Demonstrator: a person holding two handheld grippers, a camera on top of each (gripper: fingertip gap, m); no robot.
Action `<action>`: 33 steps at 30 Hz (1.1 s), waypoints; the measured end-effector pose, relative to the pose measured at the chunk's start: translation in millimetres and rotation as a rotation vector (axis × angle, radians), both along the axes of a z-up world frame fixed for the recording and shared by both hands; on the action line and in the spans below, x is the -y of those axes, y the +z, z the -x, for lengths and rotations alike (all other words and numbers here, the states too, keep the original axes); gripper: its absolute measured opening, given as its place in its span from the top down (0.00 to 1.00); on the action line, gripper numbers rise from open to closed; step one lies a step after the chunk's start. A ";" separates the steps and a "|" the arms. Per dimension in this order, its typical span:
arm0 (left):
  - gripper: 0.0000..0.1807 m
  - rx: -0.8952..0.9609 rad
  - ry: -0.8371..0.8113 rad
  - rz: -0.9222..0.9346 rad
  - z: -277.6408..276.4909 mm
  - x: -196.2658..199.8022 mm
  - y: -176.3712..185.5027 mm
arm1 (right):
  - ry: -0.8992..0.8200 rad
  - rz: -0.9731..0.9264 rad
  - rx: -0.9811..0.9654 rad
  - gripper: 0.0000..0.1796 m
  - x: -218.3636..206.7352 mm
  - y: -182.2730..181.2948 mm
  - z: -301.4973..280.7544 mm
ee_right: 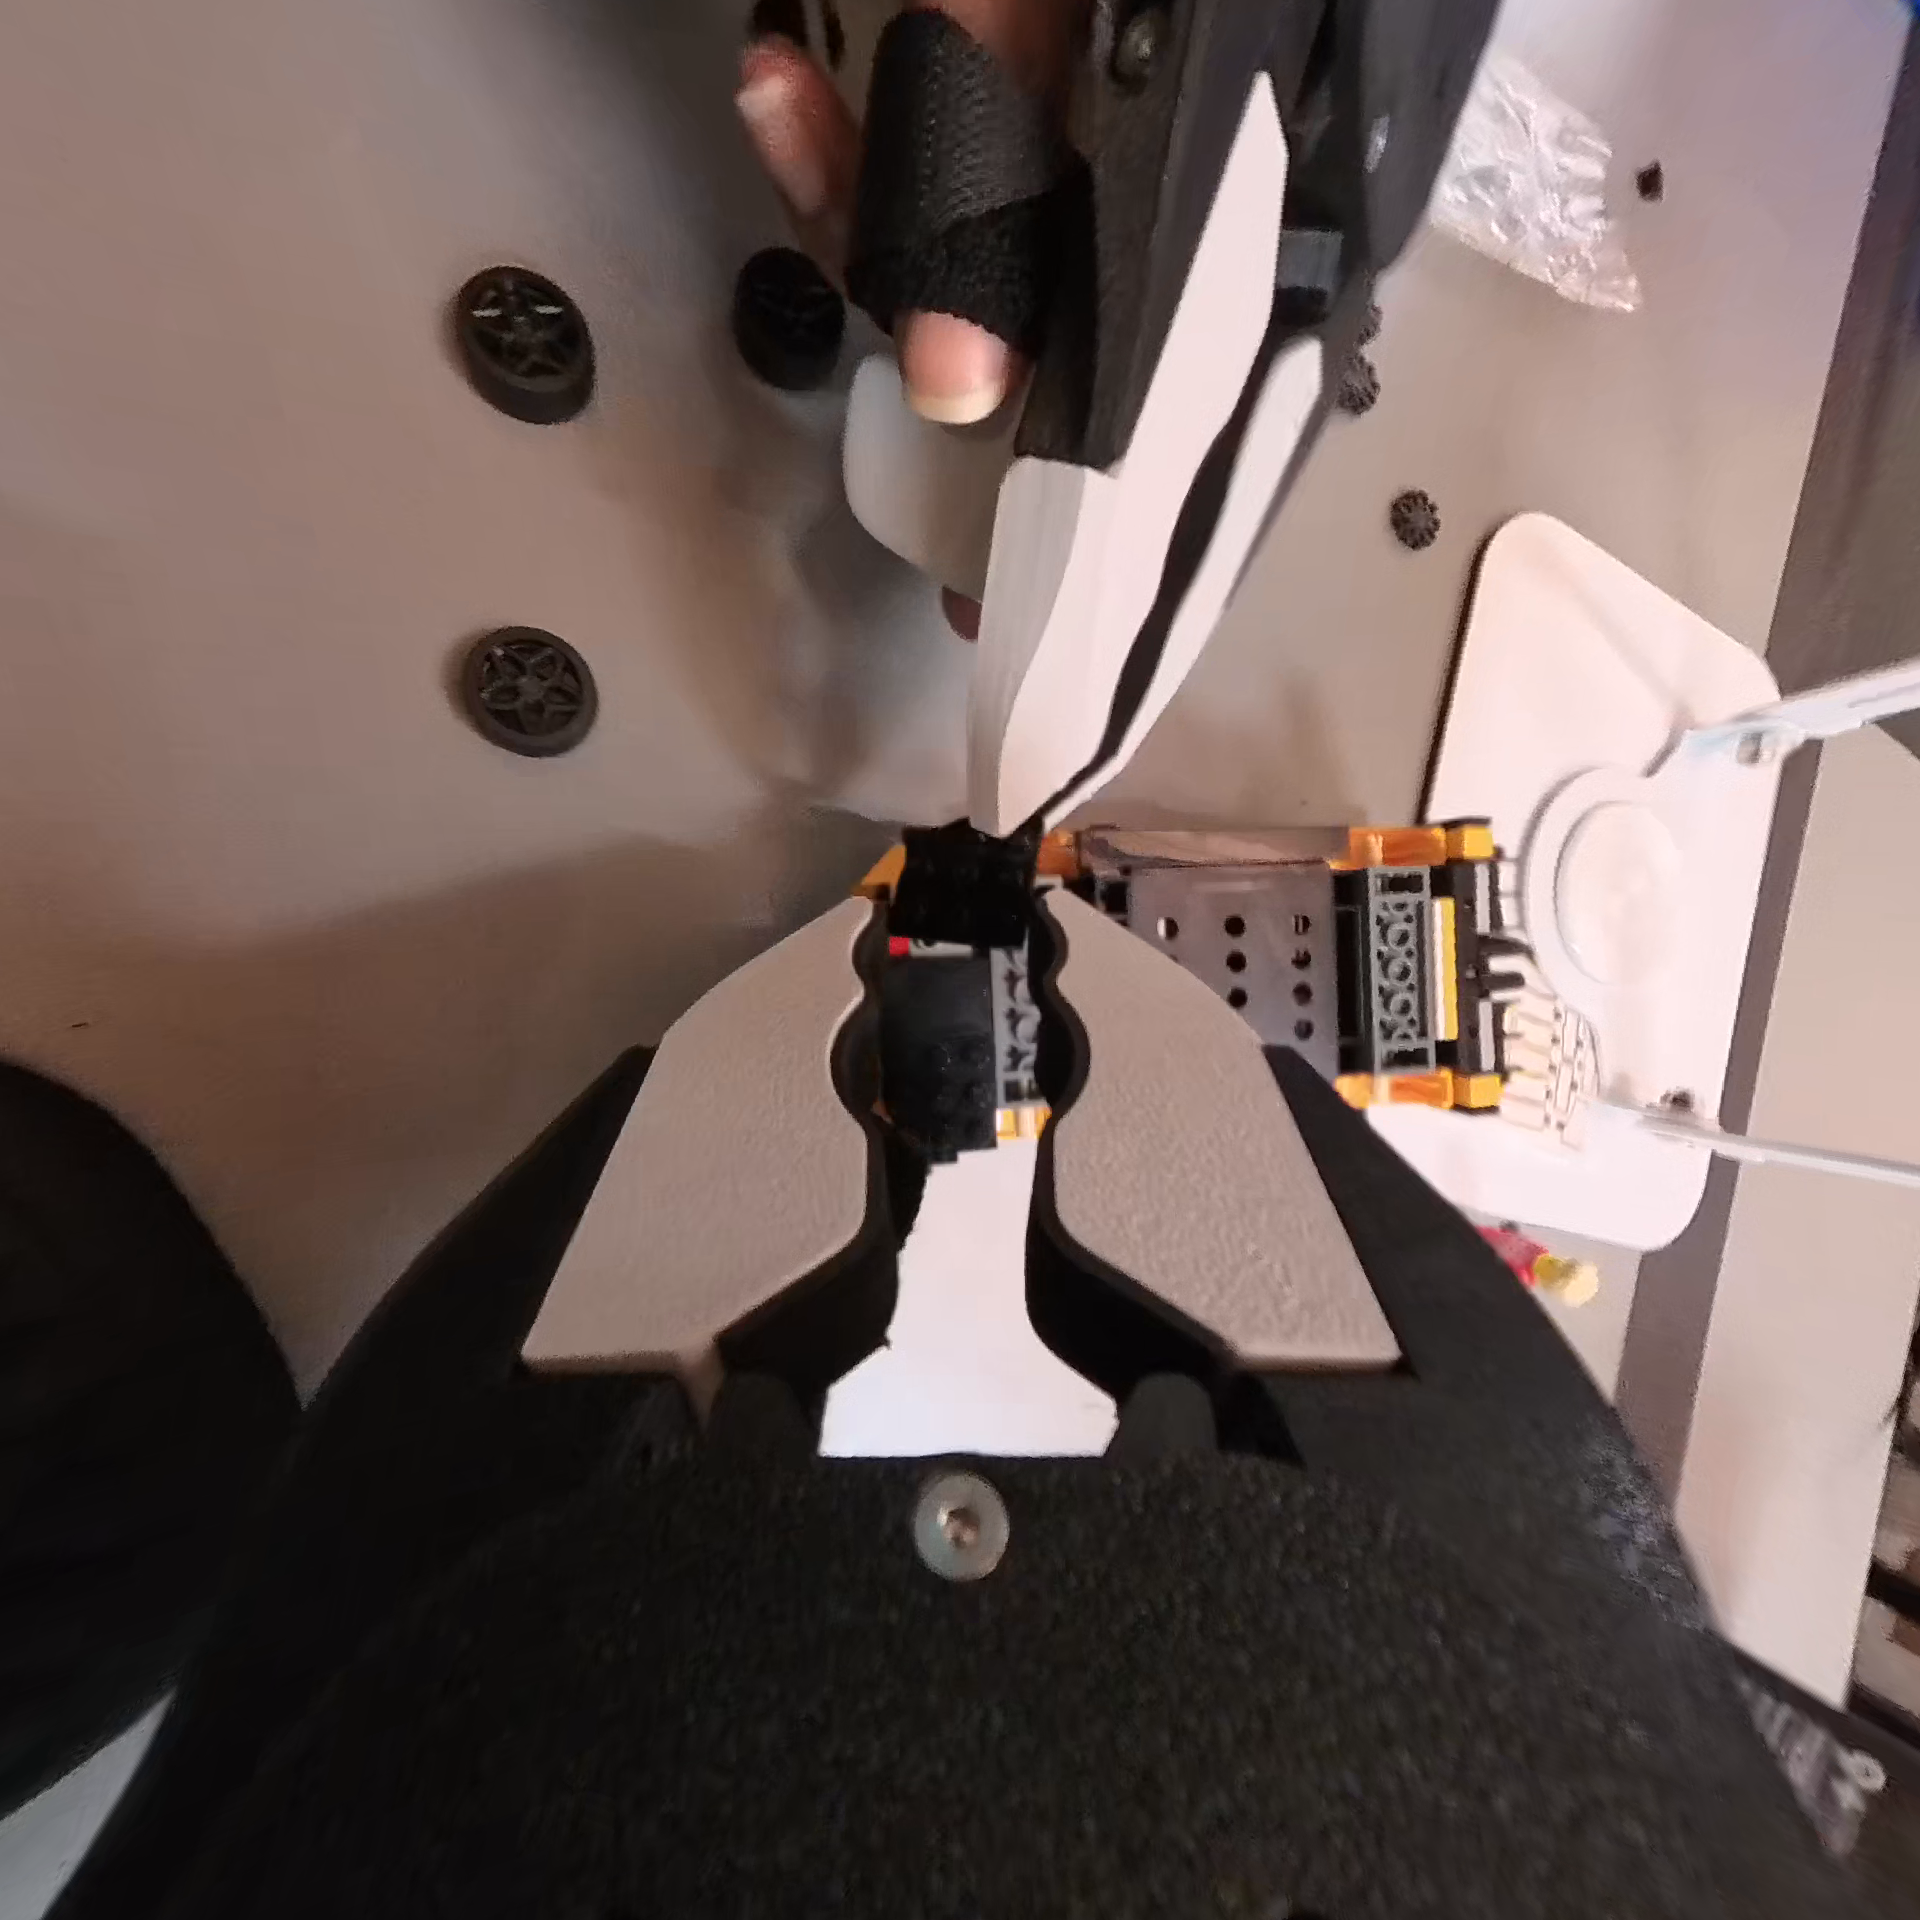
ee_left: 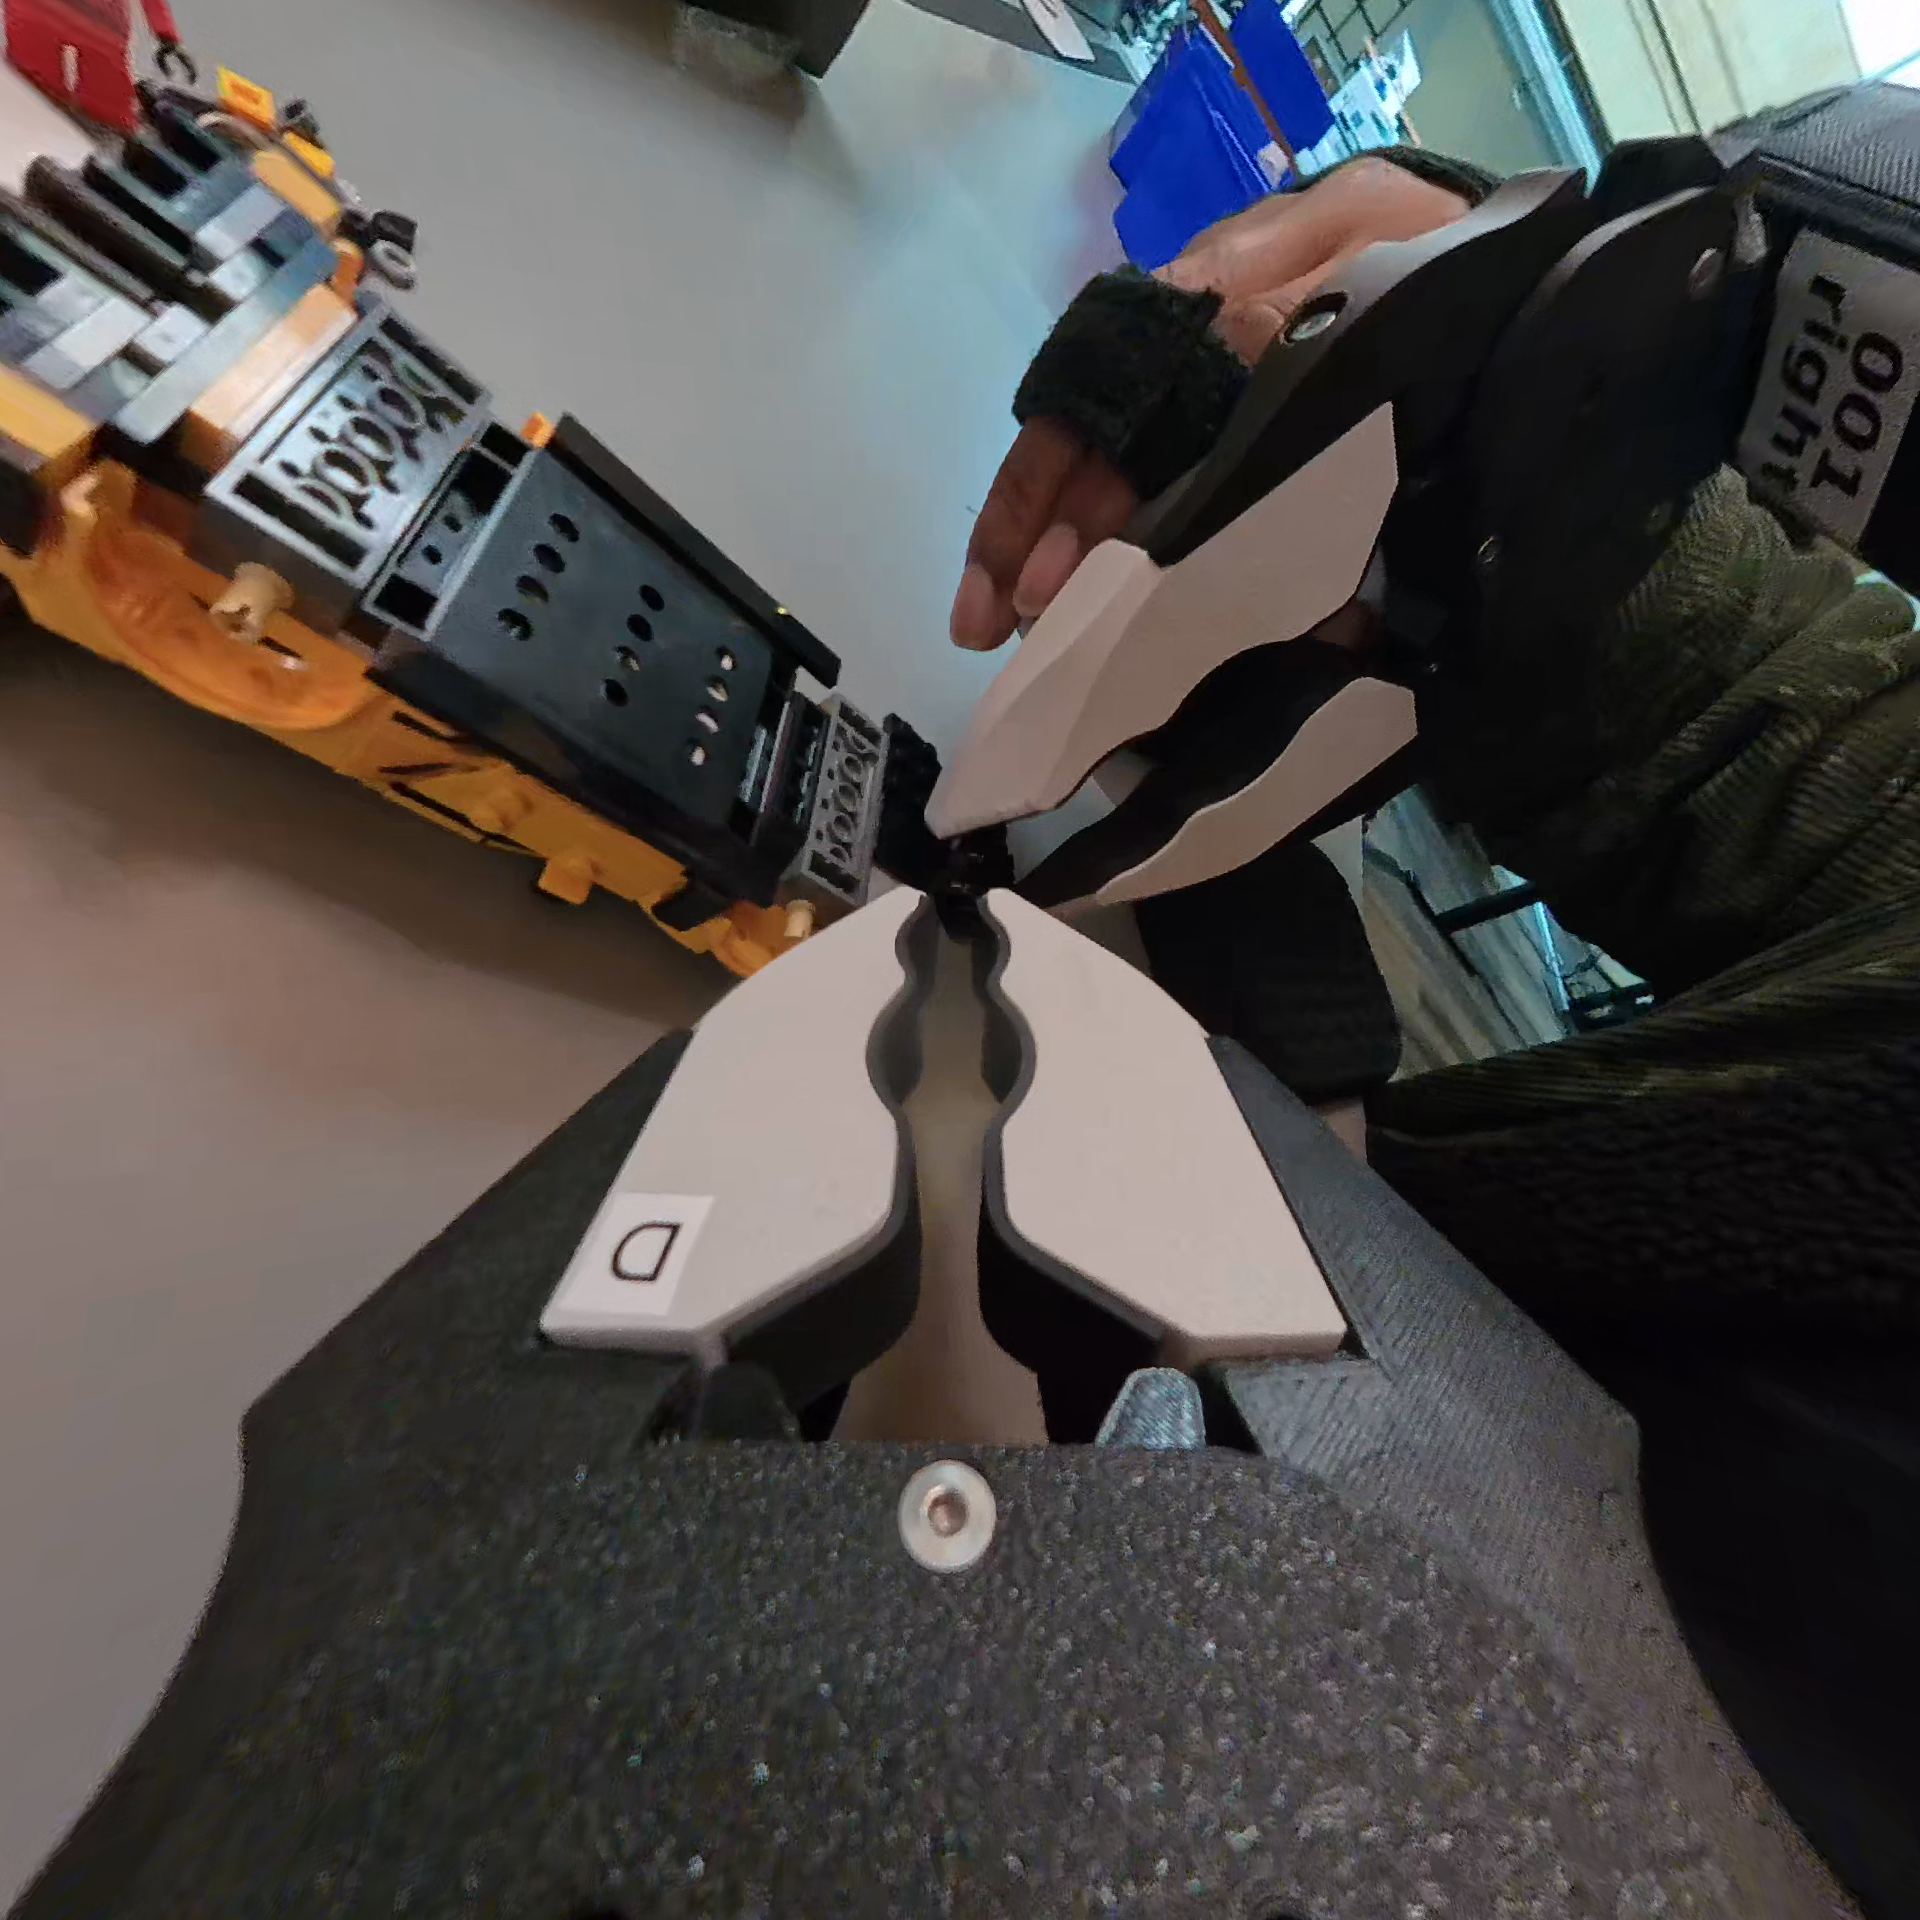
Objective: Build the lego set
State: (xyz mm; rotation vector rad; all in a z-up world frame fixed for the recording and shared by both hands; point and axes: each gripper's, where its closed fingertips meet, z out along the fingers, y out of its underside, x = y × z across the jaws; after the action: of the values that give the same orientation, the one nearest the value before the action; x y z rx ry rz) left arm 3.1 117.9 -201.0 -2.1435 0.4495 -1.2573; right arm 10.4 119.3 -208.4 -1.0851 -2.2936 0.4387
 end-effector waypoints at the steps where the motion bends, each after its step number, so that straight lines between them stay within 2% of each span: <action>1: 0.97 0.004 0.013 0.019 0.9 -1.4 -1.4 | -0.034 -0.004 0.002 0.87 -4.4 -1.2 -0.4; 4: 0.97 0.015 0.053 0.068 3.7 -4.2 -5.7 | -0.102 0.034 -0.049 0.83 -1.7 0.4 1.7; 9: 0.97 0.020 0.046 0.121 -0.4 -1.4 -10.6 | -0.195 -0.055 -0.085 0.83 -2.7 -3.7 5.3; 13: 0.97 0.027 0.056 0.139 -1.7 -1.2 -11.2 | -0.196 -0.078 -0.058 0.88 0.1 -7.0 4.0; 20: 0.98 0.051 0.049 0.173 -2.1 1.6 -13.2 | -0.162 -0.101 -0.021 0.88 2.3 -10.8 3.7; 33: 0.95 -0.156 0.000 -0.015 0.3 4.3 -20.1 | -0.113 0.015 0.122 0.88 1.5 -15.1 0.6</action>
State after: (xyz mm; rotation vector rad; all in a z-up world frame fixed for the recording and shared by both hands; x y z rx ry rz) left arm 2.8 113.6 -221.1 -2.2380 0.5225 -1.0874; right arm 9.8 117.8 -223.5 -1.2733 -2.3217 0.3543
